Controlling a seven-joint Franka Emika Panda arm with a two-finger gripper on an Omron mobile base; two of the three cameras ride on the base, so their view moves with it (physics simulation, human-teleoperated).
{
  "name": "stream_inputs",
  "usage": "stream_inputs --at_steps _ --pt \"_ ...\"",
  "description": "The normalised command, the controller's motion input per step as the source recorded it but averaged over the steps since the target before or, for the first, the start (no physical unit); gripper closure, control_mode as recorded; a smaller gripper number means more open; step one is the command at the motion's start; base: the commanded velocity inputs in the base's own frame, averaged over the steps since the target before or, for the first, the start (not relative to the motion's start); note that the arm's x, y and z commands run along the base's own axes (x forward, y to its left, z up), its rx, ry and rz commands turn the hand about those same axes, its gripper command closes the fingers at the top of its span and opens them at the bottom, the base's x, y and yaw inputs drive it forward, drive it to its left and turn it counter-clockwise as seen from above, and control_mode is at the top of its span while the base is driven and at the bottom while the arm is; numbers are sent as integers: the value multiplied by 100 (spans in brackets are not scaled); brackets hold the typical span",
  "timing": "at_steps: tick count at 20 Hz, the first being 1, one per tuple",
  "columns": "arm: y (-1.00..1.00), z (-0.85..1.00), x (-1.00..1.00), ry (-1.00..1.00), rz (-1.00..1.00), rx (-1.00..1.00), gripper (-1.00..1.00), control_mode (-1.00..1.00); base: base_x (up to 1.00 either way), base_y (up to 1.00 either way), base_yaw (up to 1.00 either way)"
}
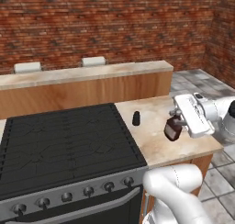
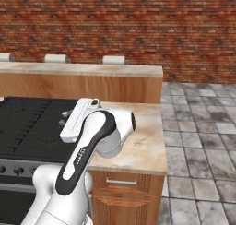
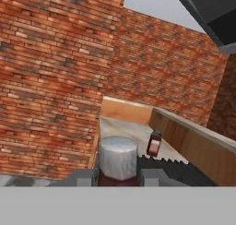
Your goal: Collect the paprika, ketchup, and shaker from the cabinet and place them next to the stove.
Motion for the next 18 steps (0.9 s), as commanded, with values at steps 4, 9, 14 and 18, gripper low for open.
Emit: stream_inputs --at_steps 4,9,14,18 --pt "-1 -38 38 0 16 1 100 -100 0 0 0" --pt "-2 -45 30 3 7 0 100 -100 0 0 0" --pt "-6 -39 20 7 2 0 100 -100 0 0 0" --pt "0 -38 27 11 1 0 100 -100 0 0 0"
